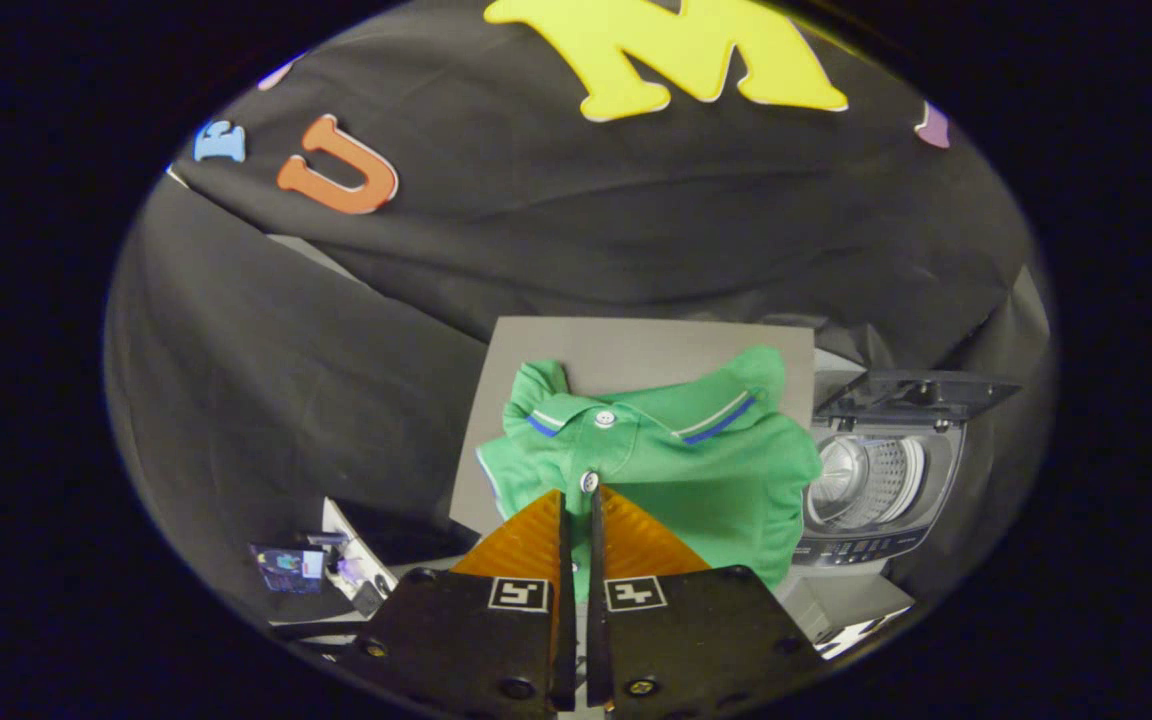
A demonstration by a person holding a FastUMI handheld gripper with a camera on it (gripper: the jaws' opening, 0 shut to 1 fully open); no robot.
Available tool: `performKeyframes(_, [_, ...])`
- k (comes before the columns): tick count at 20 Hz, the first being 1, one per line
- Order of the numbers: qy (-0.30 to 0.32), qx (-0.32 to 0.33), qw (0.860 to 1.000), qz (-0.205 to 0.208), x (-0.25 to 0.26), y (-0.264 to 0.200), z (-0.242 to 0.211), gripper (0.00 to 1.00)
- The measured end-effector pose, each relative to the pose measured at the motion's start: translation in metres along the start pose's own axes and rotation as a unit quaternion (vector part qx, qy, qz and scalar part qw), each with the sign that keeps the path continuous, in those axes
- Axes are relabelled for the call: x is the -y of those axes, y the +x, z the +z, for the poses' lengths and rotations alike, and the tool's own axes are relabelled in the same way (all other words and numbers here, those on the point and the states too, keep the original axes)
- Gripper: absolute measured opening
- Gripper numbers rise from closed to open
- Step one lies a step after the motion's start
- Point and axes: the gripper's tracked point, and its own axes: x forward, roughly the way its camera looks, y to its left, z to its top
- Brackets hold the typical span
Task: Put the clothes into the washing machine and then close the washing machine lid.
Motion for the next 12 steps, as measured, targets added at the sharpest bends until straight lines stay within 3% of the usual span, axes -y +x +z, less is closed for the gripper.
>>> performKeyframes(6, [0.013,0.064,0.998,0.023,0.008,-0.081,-0.001,0.07])
performKeyframes(12, [0.025,0.123,0.992,0.006,0.054,-0.161,-0.019,0.08])
